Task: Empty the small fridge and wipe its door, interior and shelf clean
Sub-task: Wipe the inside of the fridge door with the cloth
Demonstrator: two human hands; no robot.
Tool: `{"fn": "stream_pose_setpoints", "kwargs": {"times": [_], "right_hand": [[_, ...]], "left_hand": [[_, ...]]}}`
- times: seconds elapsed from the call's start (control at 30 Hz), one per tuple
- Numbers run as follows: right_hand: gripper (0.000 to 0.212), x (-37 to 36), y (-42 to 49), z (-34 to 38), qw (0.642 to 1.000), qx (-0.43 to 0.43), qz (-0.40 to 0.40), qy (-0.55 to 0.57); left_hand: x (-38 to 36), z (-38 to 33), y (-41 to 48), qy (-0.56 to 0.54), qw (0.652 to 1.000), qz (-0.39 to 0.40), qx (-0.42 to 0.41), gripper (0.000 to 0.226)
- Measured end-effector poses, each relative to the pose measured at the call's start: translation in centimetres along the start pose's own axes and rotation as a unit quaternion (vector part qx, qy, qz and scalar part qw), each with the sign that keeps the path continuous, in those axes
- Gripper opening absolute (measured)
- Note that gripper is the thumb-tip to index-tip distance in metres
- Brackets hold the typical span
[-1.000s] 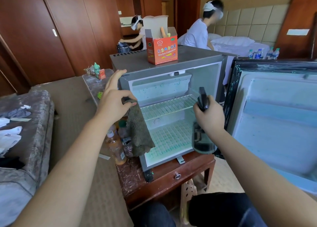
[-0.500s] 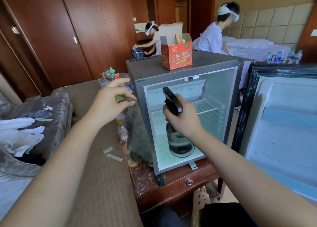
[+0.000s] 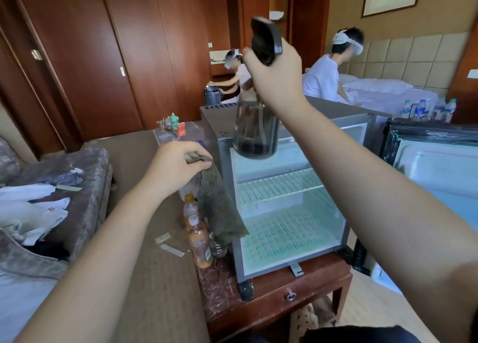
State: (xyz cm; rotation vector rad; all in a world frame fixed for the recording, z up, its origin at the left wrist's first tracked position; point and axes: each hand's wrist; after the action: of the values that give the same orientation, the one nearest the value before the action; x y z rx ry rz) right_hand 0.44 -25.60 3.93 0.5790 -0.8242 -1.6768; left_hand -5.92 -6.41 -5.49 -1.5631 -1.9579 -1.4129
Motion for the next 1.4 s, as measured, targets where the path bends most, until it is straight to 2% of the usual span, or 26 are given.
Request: {"fn": "stream_pose_setpoints", "kwargs": {"times": [0.2, 0.37, 0.47, 0.57, 0.67, 0.73, 0.8, 0.87, 0.93, 1.03, 1.07, 1.2, 1.3, 1.4], "right_hand": [[0.009, -4.5, 4.0, -1.3, 0.999, 0.004, 0.026, -0.044], [0.019, -6.4, 5.2, -2.5, 0.992, -0.004, 0.02, -0.126], [0.032, -6.8, 4.9, -3.1, 0.987, -0.005, 0.016, -0.162], [0.058, -7.2, 2.8, -4.5, 0.984, 0.002, 0.011, -0.178], [0.085, -6.9, -0.4, -7.2, 0.986, 0.019, 0.048, -0.16], [0.094, -6.6, -2.0, -8.9, 0.973, -0.008, 0.089, -0.212], [0.088, -6.8, -2.1, -9.8, 0.937, -0.059, 0.126, -0.321], [0.079, -7.0, -1.8, -9.7, 0.916, -0.081, 0.147, -0.365], [0.069, -6.3, -2.6, -9.3, 0.933, -0.047, 0.128, -0.333], [0.044, -3.4, -7.7, -8.6, 0.981, 0.054, 0.073, -0.169], [0.041, -2.1, -9.9, -8.4, 0.987, 0.057, 0.087, -0.123], [0.048, 4.4, -16.7, -8.4, 0.963, -0.061, 0.26, -0.021], [0.058, 10.8, -18.4, -9.6, 0.96, -0.112, 0.251, -0.062], [0.047, 18.8, -20.8, -10.9, 0.962, -0.166, 0.188, -0.113]], "left_hand": [[0.5, 1.0, -0.3, 0.012, 1.0, 0.001, 0.002, 0.02], [-0.3, 1.6, -0.6, 0.019, 1.0, 0.018, 0.01, 0.021], [-1.3, 1.6, -0.6, 0.016, 0.999, 0.03, 0.018, 0.021], [-2.2, 1.5, -0.4, 0.011, 0.999, 0.039, 0.02, 0.022], [-2.6, 1.3, -0.3, -0.002, 0.999, 0.033, 0.014, 0.023], [-2.8, 1.3, -0.4, -0.019, 0.999, 0.028, 0.018, 0.022], [-2.9, 1.4, -0.5, -0.027, 0.999, 0.021, 0.024, 0.02], [-2.9, 1.1, -0.6, -0.03, 0.999, 0.015, 0.021, 0.02], [-3.0, 0.7, -0.8, -0.036, 0.999, 0.013, 0.017, 0.021], [-3.4, -0.1, -1.1, -0.055, 0.998, 0.019, 0.006, 0.022], [-3.7, -0.5, -1.1, -0.067, 0.998, 0.02, -0.001, 0.023], [-6.1, -4.8, -0.5, -0.146, 0.988, 0.034, -0.025, 0.026], [-10.0, -9.4, 0.3, -0.189, 0.979, 0.056, -0.052, 0.016], [-15.0, -14.2, 0.6, -0.292, 0.952, 0.065, -0.059, 0.017]]}}
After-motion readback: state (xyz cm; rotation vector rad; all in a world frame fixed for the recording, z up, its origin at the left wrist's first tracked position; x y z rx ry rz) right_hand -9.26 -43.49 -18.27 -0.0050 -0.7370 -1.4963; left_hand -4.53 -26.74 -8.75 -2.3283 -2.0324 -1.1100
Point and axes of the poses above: each hand's wrist, its own y-axis towards the middle knuckle, its own x-axis out of the back of the hand, z = x × y, and after that the axes turned 1 degree about -x, right-handed
